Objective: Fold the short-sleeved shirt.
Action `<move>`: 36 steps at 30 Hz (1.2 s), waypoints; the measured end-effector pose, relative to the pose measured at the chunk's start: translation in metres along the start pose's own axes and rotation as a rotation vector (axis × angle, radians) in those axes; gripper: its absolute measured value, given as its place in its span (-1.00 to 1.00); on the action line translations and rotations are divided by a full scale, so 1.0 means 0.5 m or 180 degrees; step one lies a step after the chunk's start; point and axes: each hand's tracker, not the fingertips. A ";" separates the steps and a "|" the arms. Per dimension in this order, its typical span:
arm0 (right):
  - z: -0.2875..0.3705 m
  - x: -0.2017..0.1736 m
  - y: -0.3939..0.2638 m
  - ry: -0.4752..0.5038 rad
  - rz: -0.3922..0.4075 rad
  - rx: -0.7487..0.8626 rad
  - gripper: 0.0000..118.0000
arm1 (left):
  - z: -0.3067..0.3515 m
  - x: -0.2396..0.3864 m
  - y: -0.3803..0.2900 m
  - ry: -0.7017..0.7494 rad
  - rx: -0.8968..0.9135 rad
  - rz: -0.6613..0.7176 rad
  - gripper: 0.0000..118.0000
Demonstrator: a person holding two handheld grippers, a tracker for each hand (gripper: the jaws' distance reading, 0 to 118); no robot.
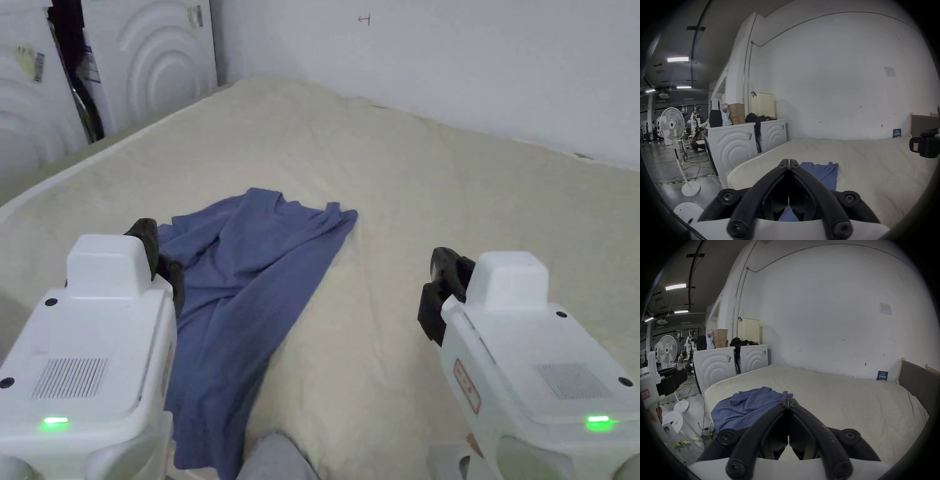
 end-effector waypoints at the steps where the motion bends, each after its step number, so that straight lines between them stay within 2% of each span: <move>1: -0.003 -0.006 0.001 0.0021 0.0009 -0.0004 -0.98 | 0.001 -0.005 -0.002 0.0020 -0.0012 0.0009 -1.00; 6: -0.011 -0.016 0.001 0.0095 0.0034 -0.0023 -0.98 | -0.008 -0.017 -0.010 0.0092 -0.0087 0.0017 -0.98; 7: -0.012 -0.016 0.001 0.0100 0.0036 -0.0023 -0.98 | -0.015 -0.018 -0.011 0.0091 -0.0112 0.0034 -0.94; 8: -0.013 -0.016 0.002 0.0100 0.0040 -0.0026 -0.98 | -0.022 -0.018 -0.012 0.0073 -0.0148 0.0061 -0.81; 11: -0.022 -0.008 0.002 0.0097 0.0036 -0.0040 -0.98 | -0.066 -0.014 -0.012 0.0057 -0.0269 0.0149 -0.67; 12: -0.025 -0.006 0.003 0.0089 0.0040 -0.0048 -0.98 | -0.088 -0.012 -0.009 -0.0035 -0.0401 0.0204 -0.56; 14: -0.031 0.002 0.004 0.0071 0.0048 -0.0055 -0.98 | -0.135 -0.007 -0.001 -0.0182 -0.0499 0.0277 -0.16; 16: -0.039 0.012 0.004 0.0047 0.0051 -0.0067 -0.98 | -0.186 0.005 0.006 -0.0337 -0.0588 0.0235 0.39; 19: -0.052 0.023 0.005 0.0011 0.0066 -0.0123 -0.98 | -0.293 0.030 0.020 -0.0597 -0.0842 0.0150 1.00; 22: -0.069 0.035 0.004 -0.0008 0.0043 -0.0176 -0.98 | -0.411 0.056 0.018 -0.0825 -0.1056 0.0222 1.00; 26: -0.113 0.058 -0.010 -0.0042 0.0010 -0.0304 -0.98 | -0.585 0.095 -0.012 -0.0850 -0.1668 0.0384 1.00; 33: -0.208 0.121 -0.059 -0.0121 -0.0063 -0.0611 -0.98 | -0.828 0.188 -0.150 -0.0999 -0.3033 -0.0066 1.00; 35: -0.233 0.138 -0.077 -0.0184 -0.0080 -0.0704 -0.98 | -0.862 0.211 -0.184 -0.1071 -0.3219 -0.0117 0.89; 36: -0.238 0.143 -0.082 -0.0204 -0.0106 -0.0746 -0.98 | -0.875 0.221 -0.198 -0.1082 -0.3262 -0.0123 0.76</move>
